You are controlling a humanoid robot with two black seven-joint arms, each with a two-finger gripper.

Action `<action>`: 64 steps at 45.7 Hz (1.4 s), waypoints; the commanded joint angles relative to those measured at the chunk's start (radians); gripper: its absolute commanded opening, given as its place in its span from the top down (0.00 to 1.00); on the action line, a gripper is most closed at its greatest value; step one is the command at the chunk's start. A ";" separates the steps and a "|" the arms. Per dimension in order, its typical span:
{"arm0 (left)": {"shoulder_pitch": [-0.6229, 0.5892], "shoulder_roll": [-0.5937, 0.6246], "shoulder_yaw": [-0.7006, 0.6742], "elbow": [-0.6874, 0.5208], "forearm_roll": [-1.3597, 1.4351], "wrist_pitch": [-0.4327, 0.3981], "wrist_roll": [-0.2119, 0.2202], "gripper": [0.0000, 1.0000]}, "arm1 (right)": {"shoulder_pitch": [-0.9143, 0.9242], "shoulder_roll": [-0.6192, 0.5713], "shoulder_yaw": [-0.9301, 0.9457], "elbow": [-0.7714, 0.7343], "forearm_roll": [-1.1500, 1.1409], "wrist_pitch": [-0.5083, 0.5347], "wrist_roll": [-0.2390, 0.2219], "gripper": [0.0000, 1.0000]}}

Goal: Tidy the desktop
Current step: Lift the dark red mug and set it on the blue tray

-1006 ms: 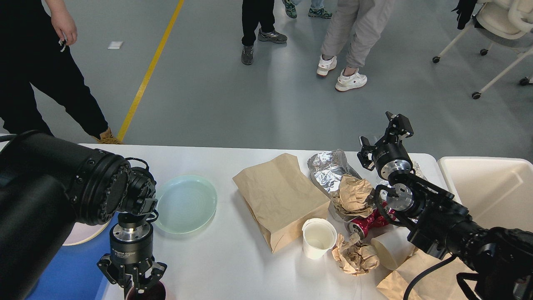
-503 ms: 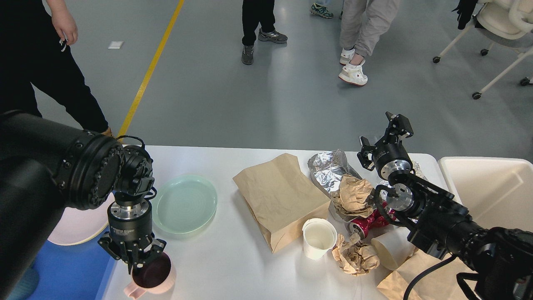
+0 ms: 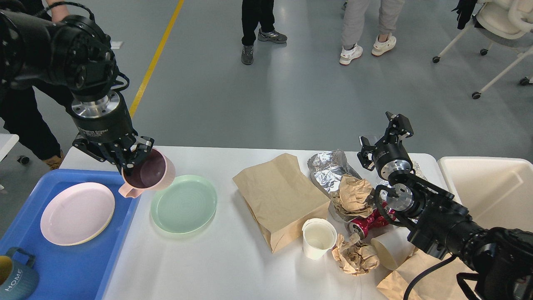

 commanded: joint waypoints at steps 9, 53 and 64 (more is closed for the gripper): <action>-0.049 0.037 0.010 -0.020 0.000 0.000 0.003 1.00 | 0.000 0.000 0.000 0.000 0.000 0.000 0.001 0.00; 0.668 0.428 -0.071 0.334 0.052 0.000 -0.002 1.00 | 0.000 0.000 0.000 0.000 0.000 0.000 0.001 0.00; 0.750 0.425 -0.100 0.400 0.052 0.000 -0.003 1.00 | 0.000 0.000 0.000 0.000 0.000 0.000 0.001 0.00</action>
